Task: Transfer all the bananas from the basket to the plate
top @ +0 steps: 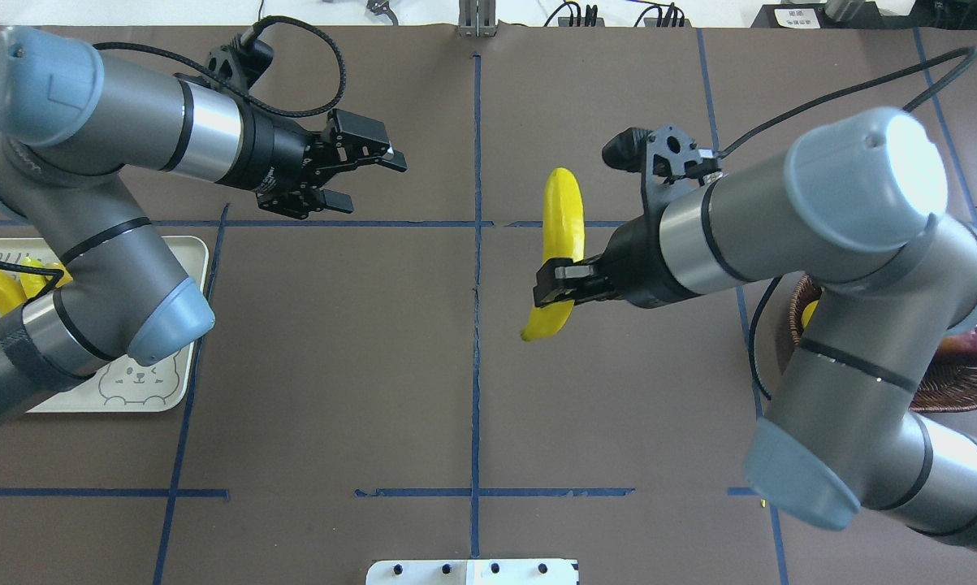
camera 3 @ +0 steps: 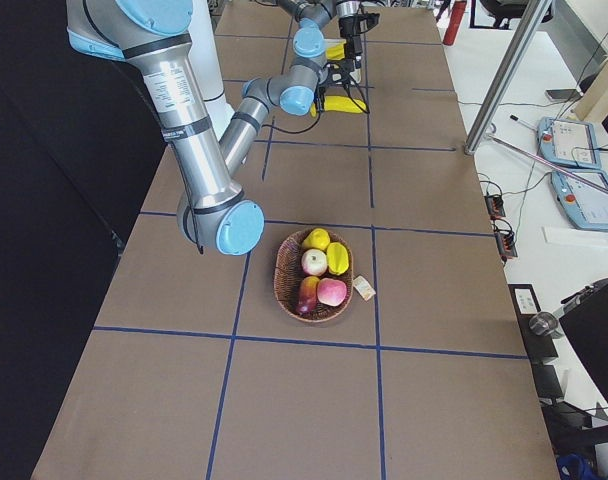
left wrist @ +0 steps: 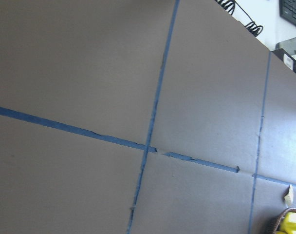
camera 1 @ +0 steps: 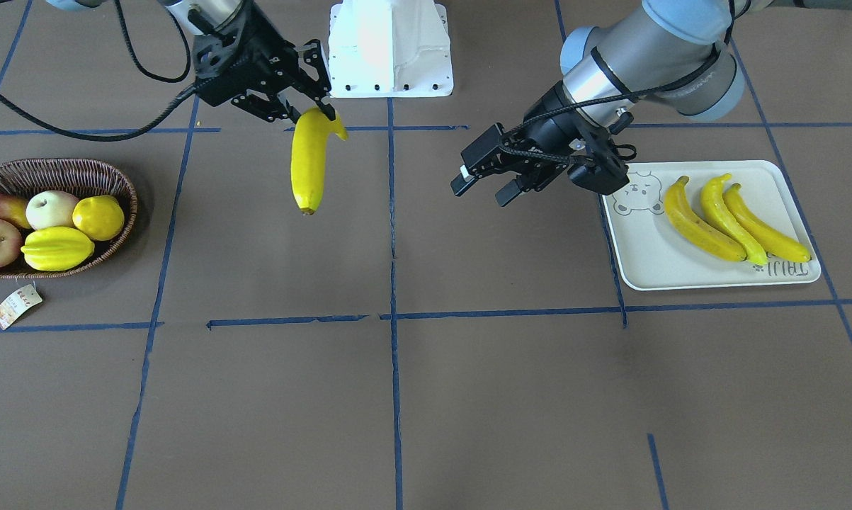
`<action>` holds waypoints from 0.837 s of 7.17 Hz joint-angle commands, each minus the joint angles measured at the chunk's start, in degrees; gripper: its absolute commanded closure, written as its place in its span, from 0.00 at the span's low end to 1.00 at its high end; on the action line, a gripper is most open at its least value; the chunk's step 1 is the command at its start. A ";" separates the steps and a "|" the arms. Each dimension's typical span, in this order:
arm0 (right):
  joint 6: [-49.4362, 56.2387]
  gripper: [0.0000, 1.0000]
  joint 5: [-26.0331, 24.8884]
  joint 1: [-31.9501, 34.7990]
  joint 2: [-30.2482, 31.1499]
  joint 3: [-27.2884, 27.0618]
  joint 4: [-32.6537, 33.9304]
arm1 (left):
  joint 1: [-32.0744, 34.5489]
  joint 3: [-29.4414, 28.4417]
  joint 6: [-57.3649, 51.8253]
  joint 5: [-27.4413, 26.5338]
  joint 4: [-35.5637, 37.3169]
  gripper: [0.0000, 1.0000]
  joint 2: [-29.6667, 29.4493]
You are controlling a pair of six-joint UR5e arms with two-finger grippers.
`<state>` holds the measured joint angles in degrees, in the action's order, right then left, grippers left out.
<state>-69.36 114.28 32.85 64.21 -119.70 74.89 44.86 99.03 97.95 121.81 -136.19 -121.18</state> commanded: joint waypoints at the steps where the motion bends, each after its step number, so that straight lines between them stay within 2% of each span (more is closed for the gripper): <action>1: -1.39 0.96 -5.55 -6.28 -2.33 0.96 -0.53 | -3.09 -0.41 3.82 -0.25 -3.71 0.01 -3.00; 3: -1.39 0.96 -5.65 -7.01 -3.56 1.05 -0.53 | -7.13 -2.34 3.65 -0.61 -3.82 0.01 -5.54; 6: -1.39 0.96 -5.65 -7.01 -4.00 1.14 -0.53 | -10.75 -2.43 3.56 -2.01 -3.91 0.03 -5.82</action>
<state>-70.75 108.65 25.88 60.29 -118.63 74.35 35.40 96.66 101.54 120.42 -140.06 -126.84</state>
